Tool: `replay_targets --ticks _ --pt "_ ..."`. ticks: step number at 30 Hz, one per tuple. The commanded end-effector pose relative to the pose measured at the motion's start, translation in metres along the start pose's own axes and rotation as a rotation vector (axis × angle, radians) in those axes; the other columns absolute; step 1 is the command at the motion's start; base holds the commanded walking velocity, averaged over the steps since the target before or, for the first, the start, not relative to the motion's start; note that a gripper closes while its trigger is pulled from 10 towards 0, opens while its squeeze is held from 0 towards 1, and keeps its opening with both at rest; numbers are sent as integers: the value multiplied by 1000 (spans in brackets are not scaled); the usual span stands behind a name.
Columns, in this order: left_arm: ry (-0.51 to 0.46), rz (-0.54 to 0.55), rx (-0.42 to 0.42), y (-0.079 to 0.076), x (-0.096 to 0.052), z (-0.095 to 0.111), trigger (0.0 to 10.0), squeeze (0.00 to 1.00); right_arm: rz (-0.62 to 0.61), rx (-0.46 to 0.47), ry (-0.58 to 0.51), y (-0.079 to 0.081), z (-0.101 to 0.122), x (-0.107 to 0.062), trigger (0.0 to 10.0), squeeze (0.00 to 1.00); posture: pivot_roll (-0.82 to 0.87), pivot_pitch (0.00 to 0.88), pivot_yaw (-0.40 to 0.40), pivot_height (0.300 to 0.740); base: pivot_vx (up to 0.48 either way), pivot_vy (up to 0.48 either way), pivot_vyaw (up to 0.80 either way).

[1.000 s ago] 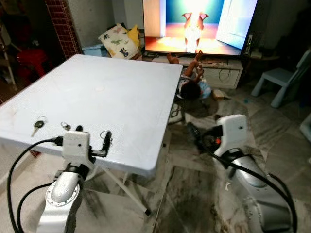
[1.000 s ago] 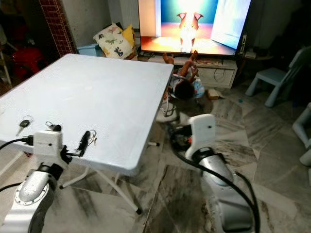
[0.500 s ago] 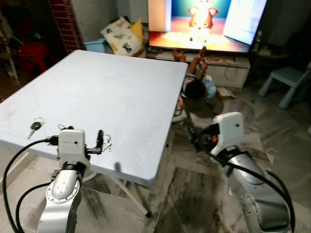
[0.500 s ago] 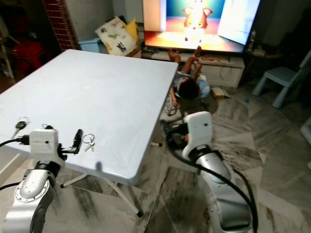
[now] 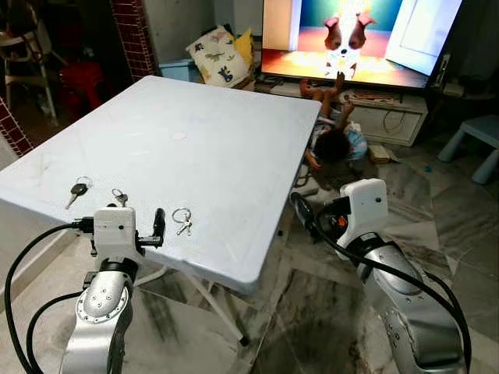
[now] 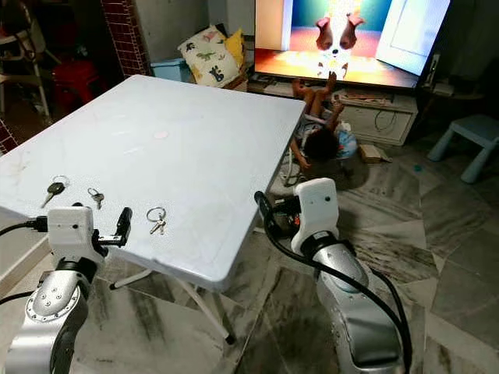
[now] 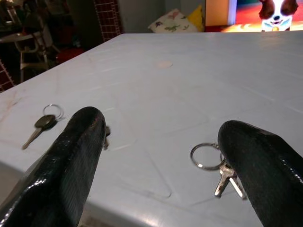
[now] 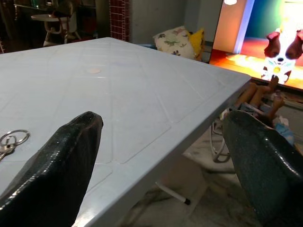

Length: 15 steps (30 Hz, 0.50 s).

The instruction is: Hang keys on a hook

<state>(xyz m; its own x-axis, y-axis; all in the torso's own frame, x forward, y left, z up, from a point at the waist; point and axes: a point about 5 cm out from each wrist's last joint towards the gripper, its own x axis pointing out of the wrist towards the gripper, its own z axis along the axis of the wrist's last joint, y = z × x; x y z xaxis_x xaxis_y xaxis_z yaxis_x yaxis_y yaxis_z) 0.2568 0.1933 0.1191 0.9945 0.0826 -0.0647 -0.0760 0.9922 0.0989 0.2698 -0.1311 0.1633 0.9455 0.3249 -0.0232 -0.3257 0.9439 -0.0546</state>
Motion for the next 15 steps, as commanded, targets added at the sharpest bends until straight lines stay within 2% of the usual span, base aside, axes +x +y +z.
replay_targets --ticks 1,6,15 --pt "15 13 13 3 1 -2 10000 0 14 -7 -13 1 4 4 10000 0 25 0 39 740 0 0 0" --pt "26 31 18 7 3 -2 10000 0 21 -14 -22 2 7 8 10000 0 29 0 40 740 0 0 0" --pt "38 33 12 8 3 -3 10000 0 13 -13 -20 1 6 9 10000 0 32 0 42 740 0 480 0"
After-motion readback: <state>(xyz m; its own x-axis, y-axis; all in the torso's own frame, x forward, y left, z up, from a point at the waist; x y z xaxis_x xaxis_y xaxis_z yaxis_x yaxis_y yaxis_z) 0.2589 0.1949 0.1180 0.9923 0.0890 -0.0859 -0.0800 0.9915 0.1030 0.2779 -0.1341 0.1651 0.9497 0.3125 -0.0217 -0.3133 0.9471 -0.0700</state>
